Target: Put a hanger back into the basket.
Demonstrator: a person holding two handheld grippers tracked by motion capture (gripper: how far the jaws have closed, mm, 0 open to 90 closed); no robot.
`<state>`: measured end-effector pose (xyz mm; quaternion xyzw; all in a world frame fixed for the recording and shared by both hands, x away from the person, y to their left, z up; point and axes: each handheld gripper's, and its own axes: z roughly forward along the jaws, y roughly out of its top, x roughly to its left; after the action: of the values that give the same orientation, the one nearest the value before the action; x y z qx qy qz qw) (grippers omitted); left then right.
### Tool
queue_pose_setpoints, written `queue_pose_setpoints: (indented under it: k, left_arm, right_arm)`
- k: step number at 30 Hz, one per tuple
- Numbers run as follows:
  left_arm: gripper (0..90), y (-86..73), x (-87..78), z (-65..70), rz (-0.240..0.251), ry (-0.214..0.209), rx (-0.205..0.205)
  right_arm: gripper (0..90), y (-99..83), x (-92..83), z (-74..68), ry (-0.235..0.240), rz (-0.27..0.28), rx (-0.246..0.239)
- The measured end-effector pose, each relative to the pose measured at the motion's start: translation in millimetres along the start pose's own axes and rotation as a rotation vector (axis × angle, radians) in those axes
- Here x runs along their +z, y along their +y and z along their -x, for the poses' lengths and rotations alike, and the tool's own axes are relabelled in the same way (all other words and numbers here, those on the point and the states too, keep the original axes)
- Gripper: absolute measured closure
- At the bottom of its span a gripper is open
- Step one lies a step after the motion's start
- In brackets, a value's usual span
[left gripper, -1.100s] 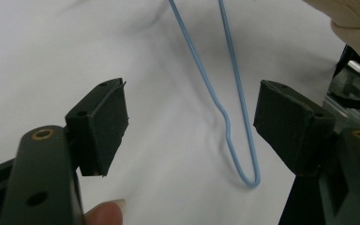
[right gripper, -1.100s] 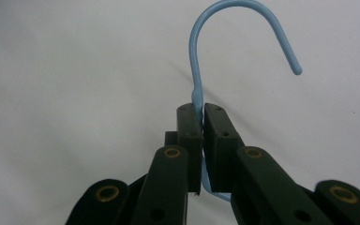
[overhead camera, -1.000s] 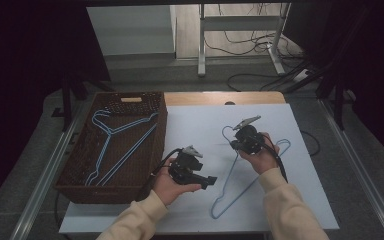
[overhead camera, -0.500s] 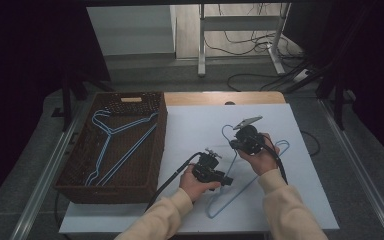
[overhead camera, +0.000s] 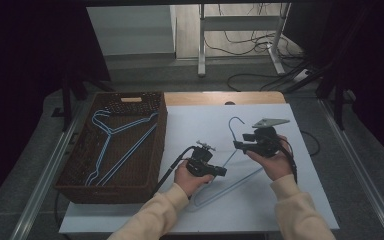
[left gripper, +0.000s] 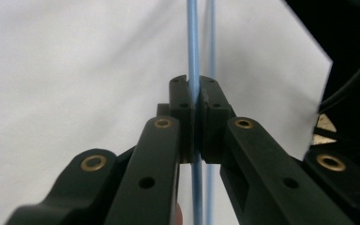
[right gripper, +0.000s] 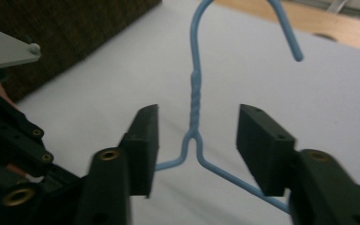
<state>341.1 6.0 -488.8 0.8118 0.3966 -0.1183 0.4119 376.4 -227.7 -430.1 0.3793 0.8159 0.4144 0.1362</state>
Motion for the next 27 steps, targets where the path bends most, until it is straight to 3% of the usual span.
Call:
queue_pose_setpoints:
  k: [1,6,15,20,27]
  left_arm:
    - [86.1,0.5,-4.1,1.1,0.009,-0.001,0.001]
    - [86.1,2.7,-32.5,7.9,0.069,-0.012,0.009]
    - [86.0,2.9,-87.5,24.5,0.152,-0.01,0.053]
    - [86.0,3.2,-128.4,22.8,0.212,0.003,0.067]
    - [86.0,-4.3,-179.7,16.7,0.279,0.03,0.086]
  right_arm:
    - [42.0,-2.0,-8.9,1.4,0.014,0.035,0.025]
    - [35.6,-16.6,-35.9,5.3,0.022,0.111,0.055]
    - [33.6,-44.1,-72.9,0.4,0.03,0.195,0.034]
    - [31.7,-53.2,-76.8,0.1,0.027,0.193,0.022]
    - [25.3,-66.3,-56.5,6.2,0.032,0.099,0.033]
